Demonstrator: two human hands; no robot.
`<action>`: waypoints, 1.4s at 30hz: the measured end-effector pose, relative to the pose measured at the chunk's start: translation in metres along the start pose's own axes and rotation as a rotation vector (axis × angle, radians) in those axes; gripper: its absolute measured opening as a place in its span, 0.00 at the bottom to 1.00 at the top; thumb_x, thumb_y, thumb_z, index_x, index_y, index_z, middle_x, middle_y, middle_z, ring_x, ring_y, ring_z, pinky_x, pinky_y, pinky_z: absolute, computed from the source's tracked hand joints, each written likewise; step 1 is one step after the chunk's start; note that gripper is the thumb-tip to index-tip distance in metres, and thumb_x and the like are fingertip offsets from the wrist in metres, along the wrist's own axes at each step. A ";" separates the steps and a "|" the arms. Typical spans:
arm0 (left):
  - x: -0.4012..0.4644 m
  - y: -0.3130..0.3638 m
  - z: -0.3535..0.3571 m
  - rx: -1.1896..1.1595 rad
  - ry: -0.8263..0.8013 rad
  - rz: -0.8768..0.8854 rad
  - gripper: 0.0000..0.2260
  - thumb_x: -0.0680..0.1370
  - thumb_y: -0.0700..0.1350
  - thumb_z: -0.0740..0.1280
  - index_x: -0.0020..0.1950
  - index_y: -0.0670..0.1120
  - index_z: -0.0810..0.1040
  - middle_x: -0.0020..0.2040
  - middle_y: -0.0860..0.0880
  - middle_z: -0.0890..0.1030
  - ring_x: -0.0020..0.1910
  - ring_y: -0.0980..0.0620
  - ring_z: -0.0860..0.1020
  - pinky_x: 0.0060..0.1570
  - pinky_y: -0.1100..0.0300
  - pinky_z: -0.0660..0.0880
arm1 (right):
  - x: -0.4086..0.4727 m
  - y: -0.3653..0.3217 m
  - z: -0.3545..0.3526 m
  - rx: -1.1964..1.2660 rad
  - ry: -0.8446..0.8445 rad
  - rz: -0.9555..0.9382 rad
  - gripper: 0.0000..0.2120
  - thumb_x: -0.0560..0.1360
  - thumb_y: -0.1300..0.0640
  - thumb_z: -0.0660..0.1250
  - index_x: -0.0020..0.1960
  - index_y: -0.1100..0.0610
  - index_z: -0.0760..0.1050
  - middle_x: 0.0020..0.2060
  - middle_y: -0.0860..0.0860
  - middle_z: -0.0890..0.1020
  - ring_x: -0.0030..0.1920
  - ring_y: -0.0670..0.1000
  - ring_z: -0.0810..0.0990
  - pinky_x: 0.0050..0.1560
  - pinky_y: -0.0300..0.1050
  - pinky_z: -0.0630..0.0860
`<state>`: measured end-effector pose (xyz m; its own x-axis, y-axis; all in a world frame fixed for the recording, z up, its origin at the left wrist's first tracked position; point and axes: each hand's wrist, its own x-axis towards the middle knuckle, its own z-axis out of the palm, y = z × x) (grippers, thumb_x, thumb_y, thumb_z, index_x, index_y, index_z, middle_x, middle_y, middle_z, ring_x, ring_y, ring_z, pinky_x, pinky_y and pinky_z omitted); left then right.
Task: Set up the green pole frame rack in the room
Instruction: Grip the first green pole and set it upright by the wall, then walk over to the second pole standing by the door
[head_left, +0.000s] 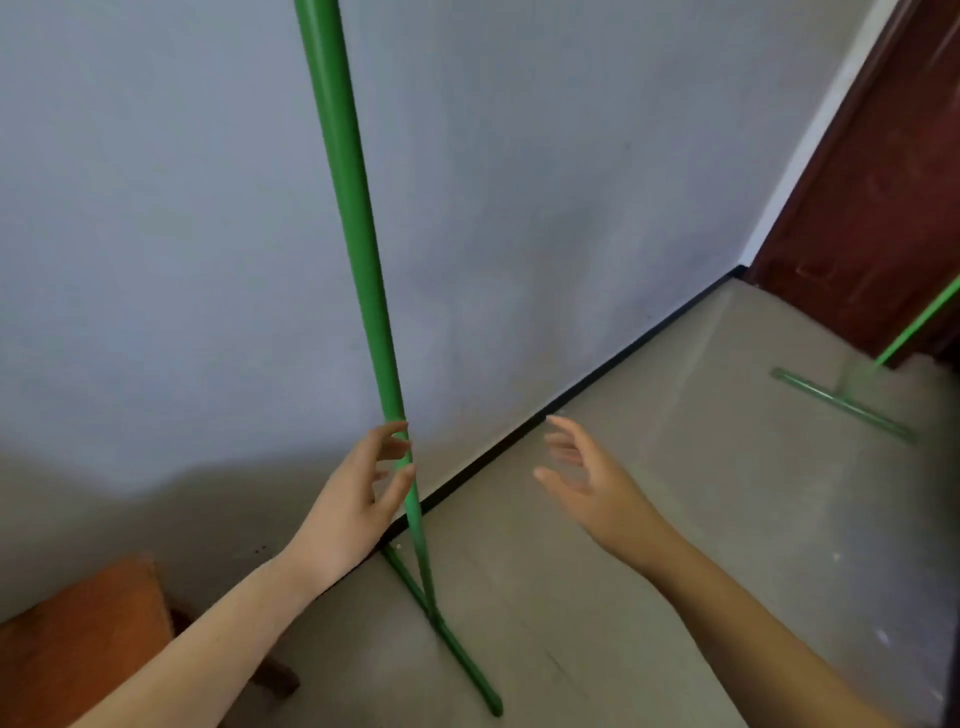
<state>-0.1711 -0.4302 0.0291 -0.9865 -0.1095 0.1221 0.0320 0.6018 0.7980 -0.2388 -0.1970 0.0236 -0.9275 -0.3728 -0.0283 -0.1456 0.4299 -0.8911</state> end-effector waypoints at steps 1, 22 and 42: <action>-0.011 0.000 0.008 -0.032 -0.047 0.012 0.16 0.76 0.43 0.60 0.62 0.54 0.65 0.55 0.52 0.76 0.55 0.60 0.75 0.54 0.75 0.69 | -0.021 0.015 -0.007 0.005 0.026 0.042 0.24 0.73 0.52 0.64 0.65 0.42 0.60 0.60 0.45 0.71 0.63 0.45 0.70 0.63 0.47 0.70; -0.045 0.101 0.262 -0.289 -0.258 -0.075 0.25 0.72 0.41 0.65 0.49 0.74 0.68 0.49 0.68 0.78 0.50 0.66 0.77 0.48 0.80 0.70 | -0.244 0.170 -0.165 0.239 0.649 0.548 0.26 0.52 0.30 0.70 0.46 0.18 0.62 0.56 0.39 0.73 0.59 0.48 0.73 0.57 0.37 0.71; 0.158 0.224 0.487 -0.233 -0.367 -0.007 0.26 0.74 0.35 0.63 0.48 0.71 0.68 0.52 0.66 0.75 0.50 0.67 0.76 0.45 0.81 0.70 | -0.125 0.302 -0.402 0.348 0.823 0.600 0.36 0.69 0.70 0.66 0.51 0.27 0.65 0.54 0.50 0.76 0.54 0.44 0.76 0.60 0.52 0.68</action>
<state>-0.3985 0.0724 -0.0600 -0.9772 0.2010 -0.0681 0.0190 0.4025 0.9152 -0.3051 0.3095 -0.0599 -0.7808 0.5446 -0.3061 0.3960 0.0526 -0.9167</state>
